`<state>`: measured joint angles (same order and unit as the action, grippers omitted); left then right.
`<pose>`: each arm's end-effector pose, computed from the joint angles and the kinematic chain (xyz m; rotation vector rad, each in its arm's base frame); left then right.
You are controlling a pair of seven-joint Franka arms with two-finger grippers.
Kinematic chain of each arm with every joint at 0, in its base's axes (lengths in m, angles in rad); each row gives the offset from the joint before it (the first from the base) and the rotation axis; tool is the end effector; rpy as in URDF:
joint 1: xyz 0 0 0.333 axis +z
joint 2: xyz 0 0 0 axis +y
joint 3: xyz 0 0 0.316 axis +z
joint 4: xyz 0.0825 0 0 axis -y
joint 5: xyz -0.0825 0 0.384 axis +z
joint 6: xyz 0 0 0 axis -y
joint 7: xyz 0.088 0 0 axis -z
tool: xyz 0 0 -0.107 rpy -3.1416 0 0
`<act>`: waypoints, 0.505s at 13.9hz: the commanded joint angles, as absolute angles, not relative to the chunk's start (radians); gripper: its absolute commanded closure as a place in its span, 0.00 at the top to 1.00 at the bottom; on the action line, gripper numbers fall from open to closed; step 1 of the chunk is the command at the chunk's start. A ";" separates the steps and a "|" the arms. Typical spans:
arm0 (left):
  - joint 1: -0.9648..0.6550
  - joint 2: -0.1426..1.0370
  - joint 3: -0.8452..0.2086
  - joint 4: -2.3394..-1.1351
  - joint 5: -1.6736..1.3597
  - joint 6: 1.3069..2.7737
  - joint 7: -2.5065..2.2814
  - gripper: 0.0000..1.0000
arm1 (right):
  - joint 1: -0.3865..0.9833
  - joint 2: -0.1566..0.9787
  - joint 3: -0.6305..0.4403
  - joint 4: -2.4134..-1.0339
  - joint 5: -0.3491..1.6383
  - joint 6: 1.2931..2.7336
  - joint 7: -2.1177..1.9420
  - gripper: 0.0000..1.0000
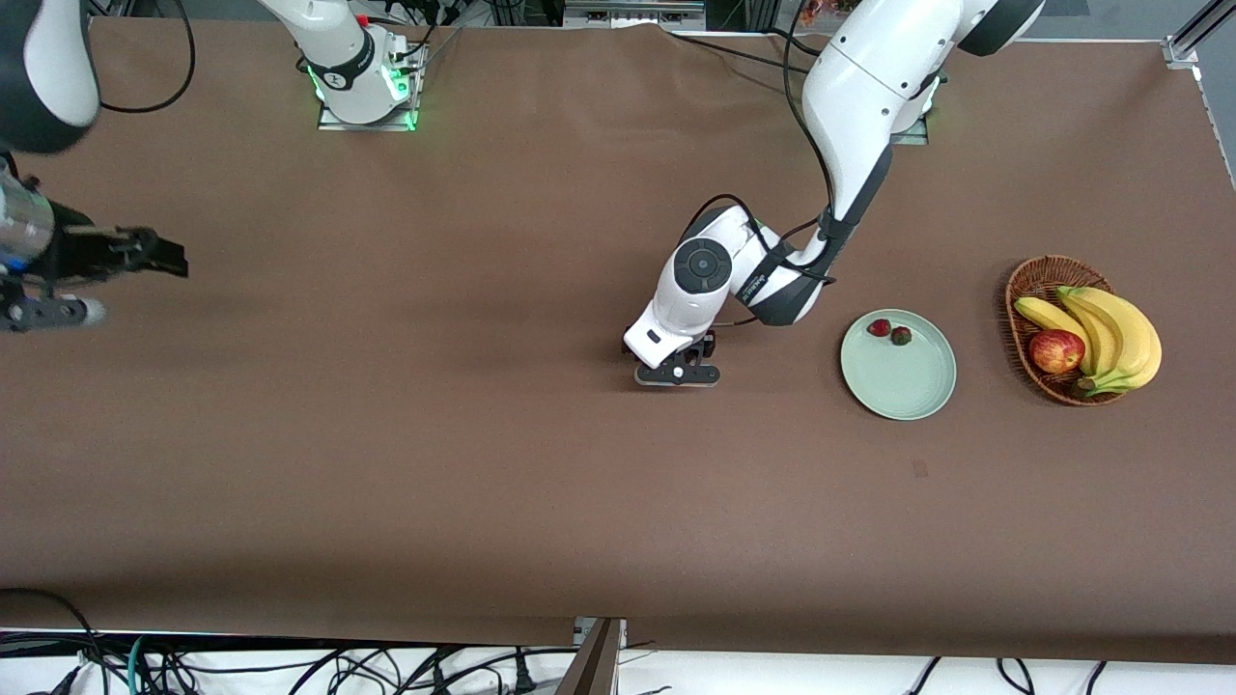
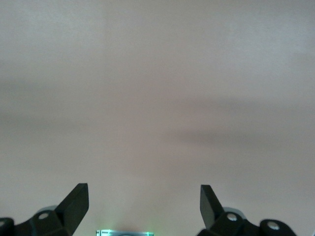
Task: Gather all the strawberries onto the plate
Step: 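Grasp the strawberry with the left gripper while the right gripper withdraws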
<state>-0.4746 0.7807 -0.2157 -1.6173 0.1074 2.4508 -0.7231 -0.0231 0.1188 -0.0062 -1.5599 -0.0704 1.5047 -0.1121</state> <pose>0.5500 -0.4289 0.1803 3.0350 0.0282 0.0073 0.5777 -0.0247 0.5573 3.0679 0.1293 -0.2749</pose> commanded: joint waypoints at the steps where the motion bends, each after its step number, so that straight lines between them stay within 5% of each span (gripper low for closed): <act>1: -0.483 0.779 -0.204 -1.608 0.137 2.456 -0.729 0.28 | -0.023 0.031 0.006 -1.603 -0.086 1.442 -0.118 1.00; 2: -0.482 0.779 -0.204 -1.609 0.137 2.456 -0.735 0.15 | -0.023 0.026 0.008 -1.601 -0.083 1.433 -0.121 1.00; 3: -0.479 0.778 -0.206 -1.609 0.137 2.453 -0.738 0.12 | -0.023 0.025 0.009 -1.591 -0.074 1.424 -0.126 1.00; 7: -0.445 0.743 -0.206 -1.609 0.137 2.332 -0.726 0.12 | -0.023 0.029 0.005 -1.517 -0.063 1.421 -0.130 1.00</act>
